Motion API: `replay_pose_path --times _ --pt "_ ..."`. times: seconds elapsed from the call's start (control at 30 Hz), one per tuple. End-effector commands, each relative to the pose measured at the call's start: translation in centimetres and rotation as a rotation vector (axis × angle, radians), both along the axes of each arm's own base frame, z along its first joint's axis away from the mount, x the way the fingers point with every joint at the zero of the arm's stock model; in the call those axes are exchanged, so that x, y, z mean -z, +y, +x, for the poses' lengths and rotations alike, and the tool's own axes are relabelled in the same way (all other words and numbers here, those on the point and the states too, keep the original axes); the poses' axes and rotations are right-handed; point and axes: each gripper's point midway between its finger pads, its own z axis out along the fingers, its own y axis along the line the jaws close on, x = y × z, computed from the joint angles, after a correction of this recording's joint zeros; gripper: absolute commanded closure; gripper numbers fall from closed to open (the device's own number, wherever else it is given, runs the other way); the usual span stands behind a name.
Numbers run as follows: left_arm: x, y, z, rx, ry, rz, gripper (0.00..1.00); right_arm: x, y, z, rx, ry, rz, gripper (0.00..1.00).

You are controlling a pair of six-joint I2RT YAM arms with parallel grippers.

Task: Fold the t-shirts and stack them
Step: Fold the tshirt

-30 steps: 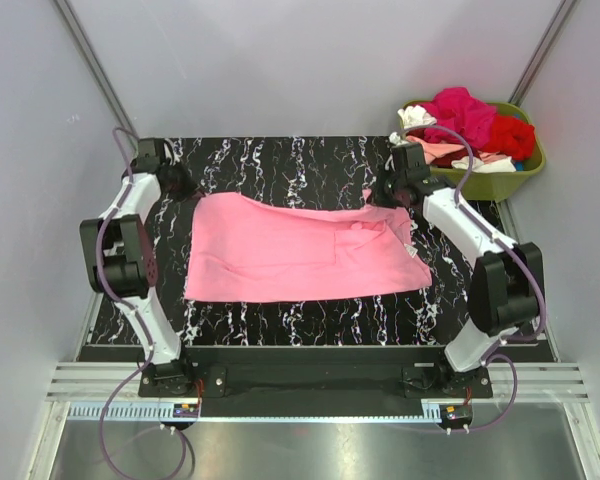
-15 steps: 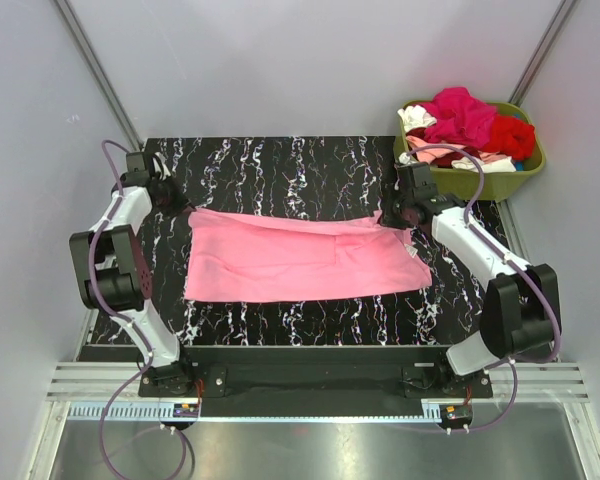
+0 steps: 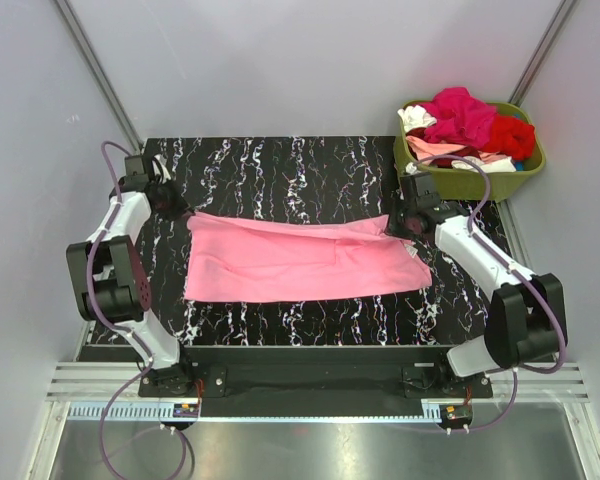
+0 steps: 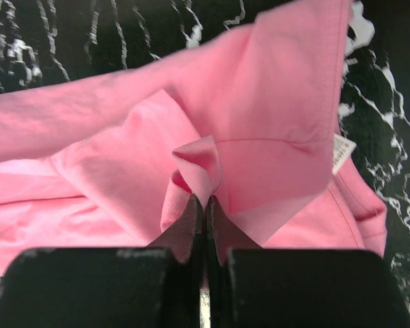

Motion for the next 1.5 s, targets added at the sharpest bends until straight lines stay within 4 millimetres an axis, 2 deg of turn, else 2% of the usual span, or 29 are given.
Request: replay_pose_path --times 0.0,0.03,0.07,0.1,0.13,0.17,0.2,0.23,0.3,0.33,0.4,0.43,0.5,0.53,0.6,0.63,0.67,0.77,0.83,0.93,1.0,1.03,1.07,1.13,1.23,1.33,1.47 --pt "-1.9 1.0 -1.8 -0.037 -0.018 0.063 1.0 0.3 -2.1 -1.7 0.092 0.022 -0.048 1.0" --pt "-1.1 1.2 -2.9 -0.053 0.015 0.074 1.0 0.4 -2.4 -2.3 0.117 0.031 -0.049 1.0" --pt "-0.8 1.9 -4.0 -0.086 0.05 0.109 0.98 1.5 -2.8 -3.7 0.126 0.079 -0.063 0.99" --pt "-1.6 2.3 -4.7 -0.111 0.038 0.127 0.93 1.9 -3.0 -4.5 0.131 0.1 -0.065 0.91" --pt "-0.6 2.9 -6.3 -0.139 0.07 0.14 0.84 2.0 -3.2 -5.3 0.153 0.113 -0.059 0.58" --pt "-0.9 4.0 -6.9 -0.182 0.06 0.177 0.48 3.1 -4.1 -6.9 0.182 0.161 -0.089 0.41" --pt "-2.4 5.0 -7.9 -0.24 0.016 0.192 0.41 3.2 -4.4 -7.6 0.195 0.167 -0.092 0.33" --pt "-2.2 5.4 -8.9 -0.265 0.016 0.199 0.38 2.7 -4.7 -8.0 0.219 0.145 -0.08 0.13" --pt "-4.5 6.3 -9.6 -0.324 -0.06 0.222 0.25 1.5 -4.8 -8.1 0.235 0.117 -0.069 0.02" --pt "-5.1 6.7 -9.8 -0.343 -0.078 0.226 0.19 0.6 -4.9 -7.9 0.245 0.094 -0.061 0.0" --pt "-7.0 6.5 -9.7 -0.343 -0.135 0.224 0.14 -1.4 -4.6 -6.6 0.245 0.049 -0.05 0.0" --pt "-7.4 6.3 -9.6 -0.342 -0.15 0.215 0.13 -2.1 -3.8 -5.8 0.213 0.045 -0.027 0.0" --pt "-8.1 5.5 -9.1 -0.316 -0.184 0.177 0.12 -2.2 -2.9 -4.9 0.188 0.053 -0.004 0.0" --pt "-8.1 5.1 -8.8 -0.301 -0.189 0.157 0.13 -1.2 -2.5 -4.4 0.174 0.087 -0.004 0.01" --pt "-7.2 3.8 -8.2 -0.25 -0.179 0.088 0.15 -0.7 -1.2 -3.5 0.138 0.108 0.035 0.03" --pt "-6.8 3.3 -8.2 -0.229 -0.169 0.067 0.19 0.6 -0.6 -3.1 0.117 0.144 0.035 0.06" --pt "-6.5 2.4 -8.1 -0.197 -0.162 0.03 0.21 0.7 0.7 -2.3 0.07 0.139 0.085 0.09" --pt "-5.4 1.4 -9.0 -0.166 -0.115 0.004 0.24 2.0 3.4 -0.3 -0.035 0.169 0.155 0.18" --pt "-5.3 1.0 -10.0 -0.16 -0.104 0.0 0.25 2.7 4.1 1.3 -0.068 0.185 0.149 0.22" --pt "-5.1 -0.2 -12.6 -0.121 -0.065 -0.011 0.25 3.6 4.5 3.1 -0.093 0.202 0.125 0.27" --pt "-5.8 -0.4 -13.9 -0.106 -0.09 0.015 0.25 3.9 4.5 3.8 -0.098 0.208 0.109 0.28" --pt "-5.9 -0.4 -14.5 -0.103 -0.094 0.022 0.25 4.7 4.5 4.0 -0.099 0.226 0.1 0.28" --pt "-5.3 -0.6 -15.5 -0.096 -0.072 0.03 0.25 4.4 4.6 4.5 -0.1 0.219 0.099 0.28" --pt "-5.9 -0.8 -16.4 -0.097 -0.107 0.06 0.23 4.8 4.8 4.9 -0.104 0.227 0.095 0.3" --pt "-7.6 -2.0 -16.3 -0.059 -0.21 0.087 0.22 5.2 4.6 5.1 -0.101 0.237 0.081 0.34" --pt "-7.8 -1.9 -16.4 -0.071 -0.233 0.103 0.21 5.7 4.9 4.8 -0.111 0.256 0.092 0.46" --pt "-7.3 -2.1 -16.2 -0.053 -0.204 0.096 0.22 5.9 5.3 4.5 -0.126 0.259 0.092 0.51"
